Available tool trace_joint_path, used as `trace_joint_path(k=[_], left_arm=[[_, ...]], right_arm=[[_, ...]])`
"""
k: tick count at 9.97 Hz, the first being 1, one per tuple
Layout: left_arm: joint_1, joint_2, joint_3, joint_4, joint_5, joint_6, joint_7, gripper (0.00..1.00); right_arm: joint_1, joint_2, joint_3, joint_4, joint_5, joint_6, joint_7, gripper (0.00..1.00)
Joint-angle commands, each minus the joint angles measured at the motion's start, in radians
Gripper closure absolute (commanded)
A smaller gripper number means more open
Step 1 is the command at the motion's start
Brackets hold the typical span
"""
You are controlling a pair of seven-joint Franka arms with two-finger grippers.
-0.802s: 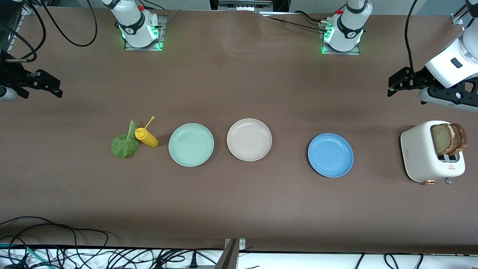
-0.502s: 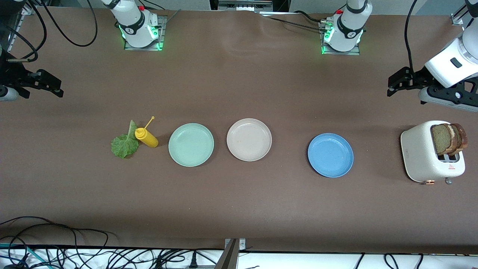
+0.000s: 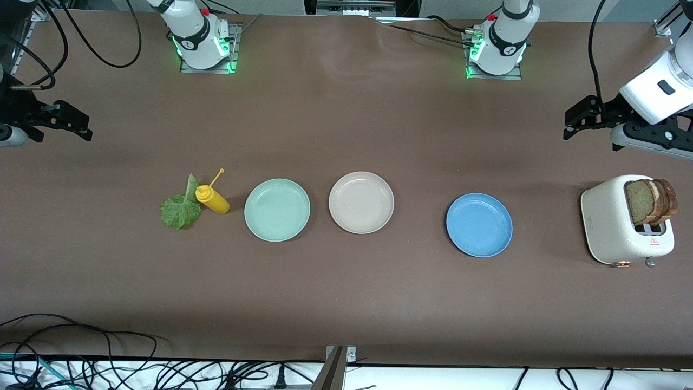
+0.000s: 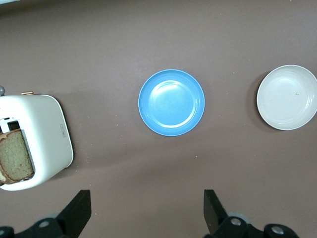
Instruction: Make sandwich on beige plate with both arms
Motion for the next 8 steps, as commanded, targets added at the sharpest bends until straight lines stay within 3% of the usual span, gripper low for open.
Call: trace_joint_path(k=[1, 8], left_arm=[[0.009, 0.012, 0.001, 0.03, -0.029, -0.013, 0.023, 0.0], [0.003, 0.013, 0.001, 0.03, -0.029, -0.013, 0.025, 0.0]], right_arm=[[0.0, 0.003, 0.001, 0.011, 0.016, -0.016, -0.008, 0.0], [0.0, 0.012, 0.001, 0.008, 0.016, -0.016, -0.007, 0.0]])
